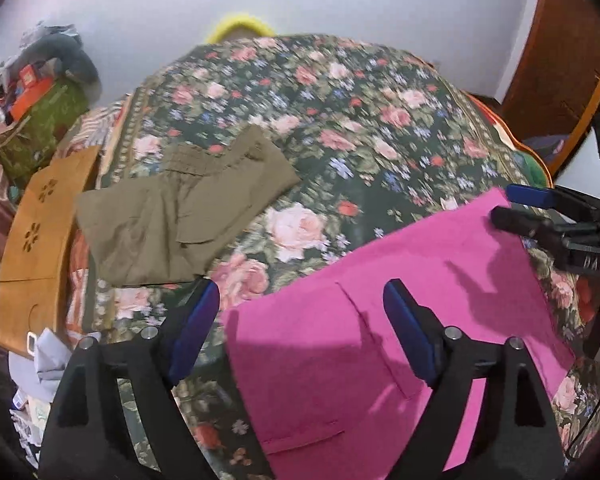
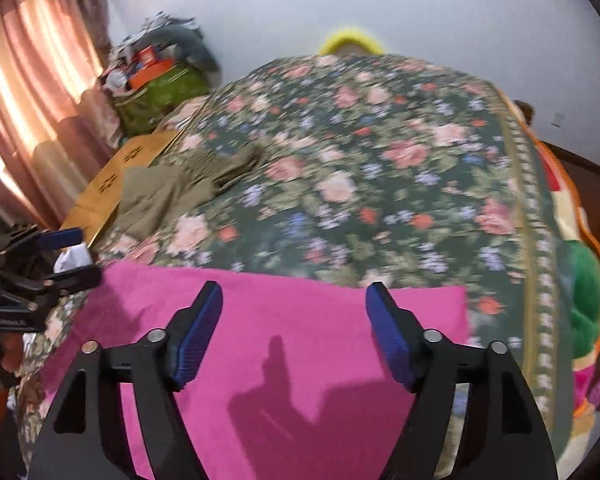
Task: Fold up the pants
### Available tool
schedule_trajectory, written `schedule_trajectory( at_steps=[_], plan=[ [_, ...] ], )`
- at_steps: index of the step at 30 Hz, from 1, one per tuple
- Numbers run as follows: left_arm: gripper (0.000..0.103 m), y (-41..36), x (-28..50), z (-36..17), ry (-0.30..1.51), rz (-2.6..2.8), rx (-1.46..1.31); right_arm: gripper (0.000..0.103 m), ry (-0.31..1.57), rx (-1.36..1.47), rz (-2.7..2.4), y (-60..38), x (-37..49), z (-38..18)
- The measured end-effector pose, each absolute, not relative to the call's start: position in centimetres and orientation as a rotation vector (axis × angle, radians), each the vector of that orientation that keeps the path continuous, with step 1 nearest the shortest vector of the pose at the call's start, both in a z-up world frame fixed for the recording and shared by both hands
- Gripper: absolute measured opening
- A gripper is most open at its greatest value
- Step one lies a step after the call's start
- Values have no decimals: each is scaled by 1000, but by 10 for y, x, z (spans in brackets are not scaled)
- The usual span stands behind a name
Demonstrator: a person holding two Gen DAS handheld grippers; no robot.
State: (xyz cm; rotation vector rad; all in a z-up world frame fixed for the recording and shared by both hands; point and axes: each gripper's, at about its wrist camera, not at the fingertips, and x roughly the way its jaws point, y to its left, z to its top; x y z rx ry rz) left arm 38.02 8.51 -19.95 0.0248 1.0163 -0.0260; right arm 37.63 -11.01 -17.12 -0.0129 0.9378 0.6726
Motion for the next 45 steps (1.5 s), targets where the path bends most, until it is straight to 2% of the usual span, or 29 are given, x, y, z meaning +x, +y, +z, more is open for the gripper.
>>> schedule_trajectory(
  at_steps=[10,12,14,18,45],
  plan=[
    [85,70,397,-257,1169,-73,134,75,1197,-59,730,-71,381,-236],
    [90,69,397,-265,1182,-72,149,81,1223,-64,742,-71,379,-244],
    [94,69,395,-269,1177,-55,160,86,1214,-78,765,-71,374,-245],
    [94,70,388,-269,1172,-62,171,89,1222,-133,777,-72,361,-245],
    [94,109,284,-239,1141,18,-26,90,1225,4,670,-152,265,-225]
  ],
)
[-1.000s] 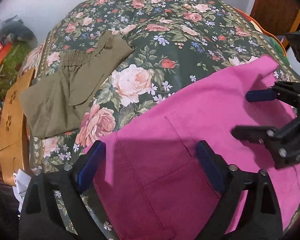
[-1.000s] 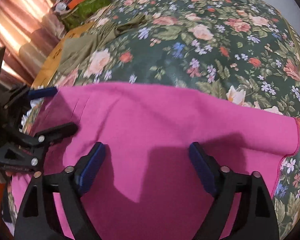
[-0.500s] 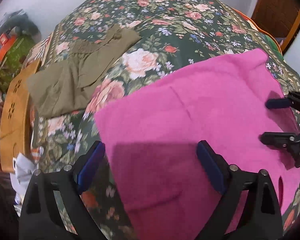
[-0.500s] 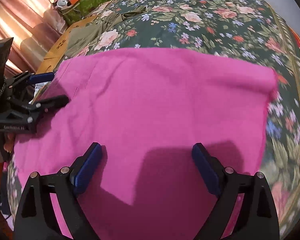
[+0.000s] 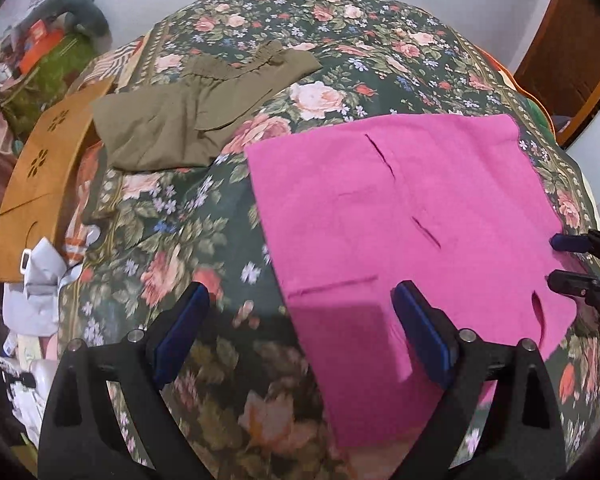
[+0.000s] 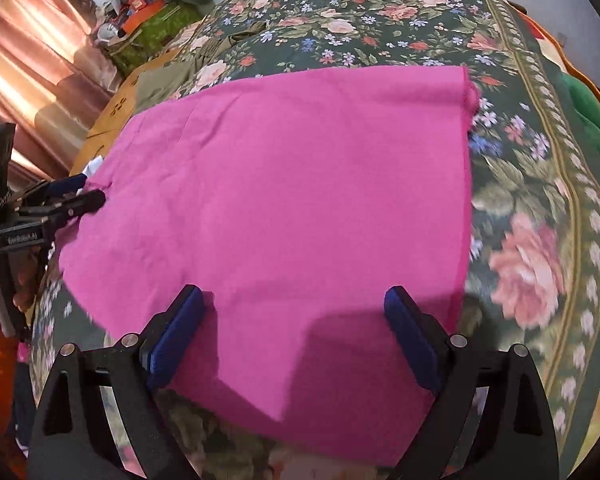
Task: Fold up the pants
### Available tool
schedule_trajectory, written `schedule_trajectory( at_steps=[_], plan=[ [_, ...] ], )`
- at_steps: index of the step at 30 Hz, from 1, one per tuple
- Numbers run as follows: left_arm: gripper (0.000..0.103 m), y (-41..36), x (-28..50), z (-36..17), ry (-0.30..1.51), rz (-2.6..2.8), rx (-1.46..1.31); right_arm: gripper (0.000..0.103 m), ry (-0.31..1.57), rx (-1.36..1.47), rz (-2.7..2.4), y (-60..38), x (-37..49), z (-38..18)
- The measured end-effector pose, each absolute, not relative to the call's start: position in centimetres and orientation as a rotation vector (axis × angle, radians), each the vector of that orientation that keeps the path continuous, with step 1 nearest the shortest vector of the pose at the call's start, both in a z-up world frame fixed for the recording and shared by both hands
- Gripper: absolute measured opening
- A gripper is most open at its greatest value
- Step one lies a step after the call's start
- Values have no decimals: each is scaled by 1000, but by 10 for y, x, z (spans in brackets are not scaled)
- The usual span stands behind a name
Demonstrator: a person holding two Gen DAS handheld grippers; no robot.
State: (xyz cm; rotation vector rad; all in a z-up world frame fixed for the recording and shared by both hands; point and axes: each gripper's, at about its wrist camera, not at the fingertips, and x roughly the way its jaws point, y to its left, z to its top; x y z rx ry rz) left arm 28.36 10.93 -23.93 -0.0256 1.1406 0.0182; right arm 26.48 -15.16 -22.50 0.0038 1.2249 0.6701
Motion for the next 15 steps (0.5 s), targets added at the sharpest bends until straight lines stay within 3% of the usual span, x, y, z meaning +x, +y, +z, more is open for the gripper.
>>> schedule_trajectory(
  at_steps=[15],
  plan=[
    [94,112,231,-215,1094,102,-47,90,1182,-85,596,-157,246,-205]
  ],
)
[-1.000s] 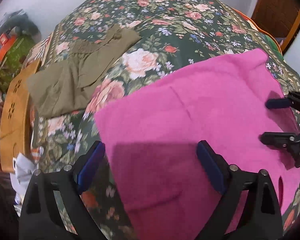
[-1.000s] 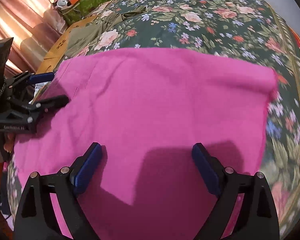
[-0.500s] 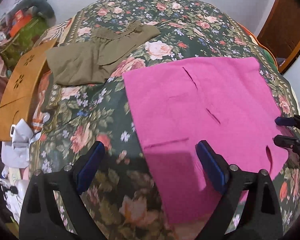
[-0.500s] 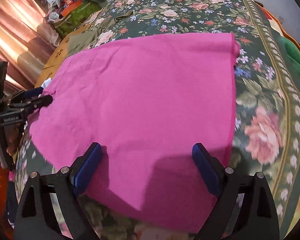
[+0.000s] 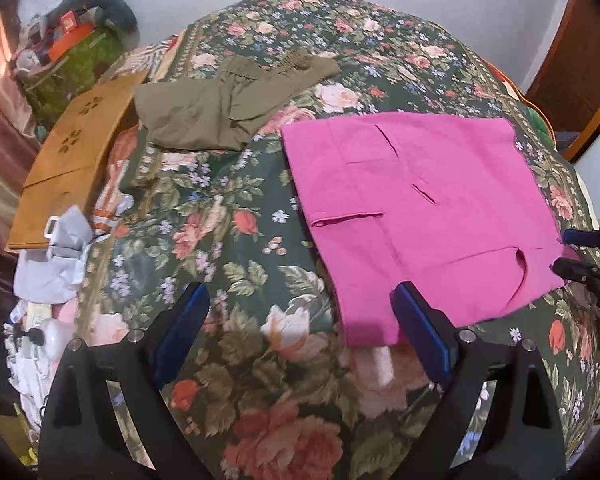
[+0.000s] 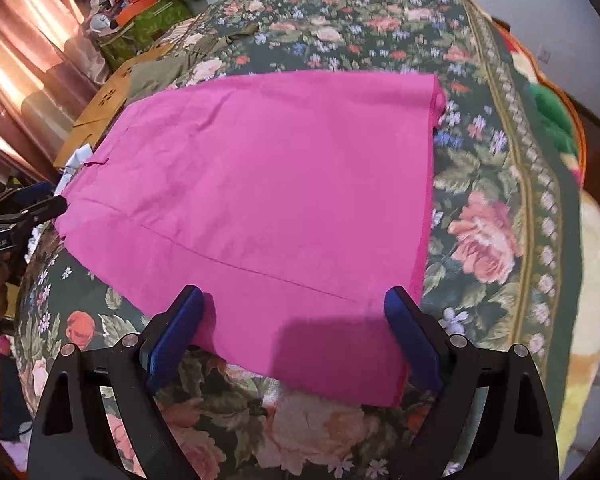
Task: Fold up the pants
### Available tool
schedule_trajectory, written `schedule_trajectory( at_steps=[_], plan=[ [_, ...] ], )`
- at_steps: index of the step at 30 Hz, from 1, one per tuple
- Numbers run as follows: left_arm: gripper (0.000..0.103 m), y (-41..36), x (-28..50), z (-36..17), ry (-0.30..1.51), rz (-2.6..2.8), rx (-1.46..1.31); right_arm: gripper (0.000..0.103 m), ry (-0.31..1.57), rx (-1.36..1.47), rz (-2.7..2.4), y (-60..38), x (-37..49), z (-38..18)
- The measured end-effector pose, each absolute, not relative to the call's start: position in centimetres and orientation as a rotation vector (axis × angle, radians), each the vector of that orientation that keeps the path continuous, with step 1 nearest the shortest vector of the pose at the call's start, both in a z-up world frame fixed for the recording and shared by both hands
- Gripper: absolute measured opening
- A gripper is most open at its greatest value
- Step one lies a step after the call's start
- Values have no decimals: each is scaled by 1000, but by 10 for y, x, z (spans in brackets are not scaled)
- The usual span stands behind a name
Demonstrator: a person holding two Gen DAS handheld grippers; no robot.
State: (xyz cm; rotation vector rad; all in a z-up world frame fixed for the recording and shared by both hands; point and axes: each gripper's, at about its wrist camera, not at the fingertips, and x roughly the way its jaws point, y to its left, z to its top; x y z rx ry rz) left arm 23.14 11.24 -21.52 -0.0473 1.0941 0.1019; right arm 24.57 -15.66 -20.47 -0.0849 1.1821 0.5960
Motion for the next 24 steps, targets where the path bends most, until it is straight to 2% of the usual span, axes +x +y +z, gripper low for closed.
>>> schedule_trajectory(
  at_steps=[6,10,24],
  plan=[
    [94,123,218,-192,1039,90,-175,90,1051,-40,615,-150,231,-178],
    [94,119,216,-196,1064,53,-234,90,1003,16,651,-139,226,-169],
    [94,86,208,-227,1160,-121,-378,90,1062,-100,691,-114,226,-201]
  ],
)
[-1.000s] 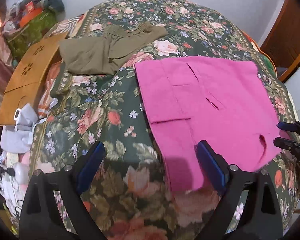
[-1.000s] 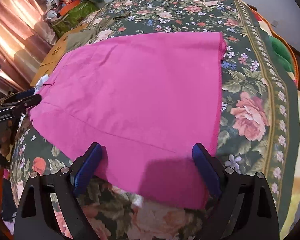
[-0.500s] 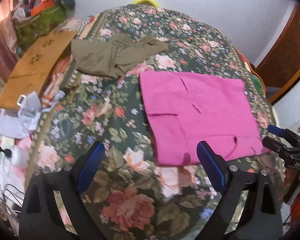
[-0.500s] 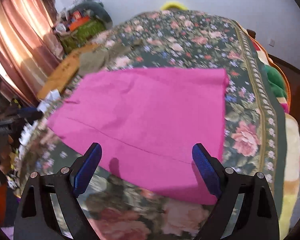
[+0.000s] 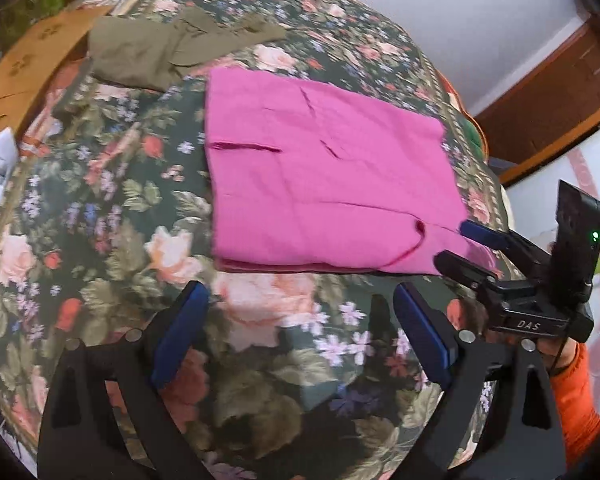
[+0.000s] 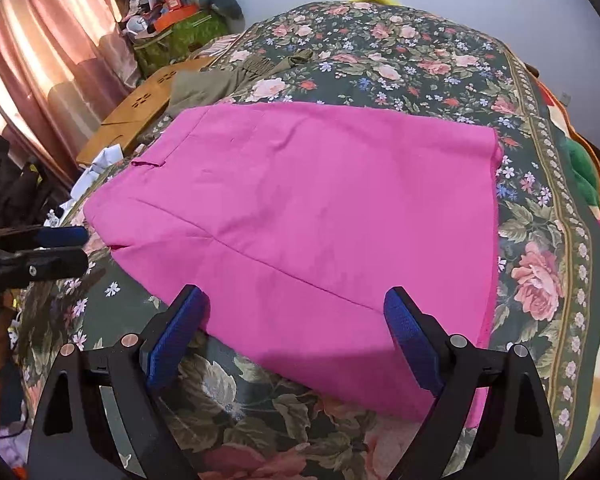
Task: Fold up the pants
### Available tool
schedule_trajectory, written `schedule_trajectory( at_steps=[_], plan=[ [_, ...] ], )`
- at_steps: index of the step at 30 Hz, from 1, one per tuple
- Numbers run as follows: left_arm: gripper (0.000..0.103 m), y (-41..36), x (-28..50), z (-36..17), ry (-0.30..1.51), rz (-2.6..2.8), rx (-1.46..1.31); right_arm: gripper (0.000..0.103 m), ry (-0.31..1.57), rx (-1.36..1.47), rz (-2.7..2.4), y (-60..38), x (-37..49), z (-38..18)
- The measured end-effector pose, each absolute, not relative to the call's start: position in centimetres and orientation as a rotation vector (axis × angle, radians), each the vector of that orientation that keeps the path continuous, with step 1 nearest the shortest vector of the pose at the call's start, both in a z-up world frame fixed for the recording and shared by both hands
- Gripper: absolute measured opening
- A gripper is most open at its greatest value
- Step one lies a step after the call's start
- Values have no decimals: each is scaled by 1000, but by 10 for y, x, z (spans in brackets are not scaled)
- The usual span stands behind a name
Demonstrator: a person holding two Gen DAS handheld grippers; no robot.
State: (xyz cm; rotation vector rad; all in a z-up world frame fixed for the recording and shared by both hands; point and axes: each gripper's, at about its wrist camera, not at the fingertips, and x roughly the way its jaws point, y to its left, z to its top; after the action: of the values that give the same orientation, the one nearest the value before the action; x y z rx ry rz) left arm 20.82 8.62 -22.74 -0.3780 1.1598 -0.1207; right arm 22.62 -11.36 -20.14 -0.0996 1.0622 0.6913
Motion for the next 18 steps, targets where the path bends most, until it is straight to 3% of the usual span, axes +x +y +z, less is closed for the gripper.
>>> schedule_trajectory(
  at_steps=[11,13,18],
  plan=[
    [93,99,240,-237,1158,-213,-616,90,1078,-60,712,-115,227,-206],
    [84,101,245,-236,1153,-181,-623,90,1076,-60,714,-115,227,-206],
    [36,104,252,-235,1147,-57,-557,90,1072,-60,714,-116,227,-205]
  ],
)
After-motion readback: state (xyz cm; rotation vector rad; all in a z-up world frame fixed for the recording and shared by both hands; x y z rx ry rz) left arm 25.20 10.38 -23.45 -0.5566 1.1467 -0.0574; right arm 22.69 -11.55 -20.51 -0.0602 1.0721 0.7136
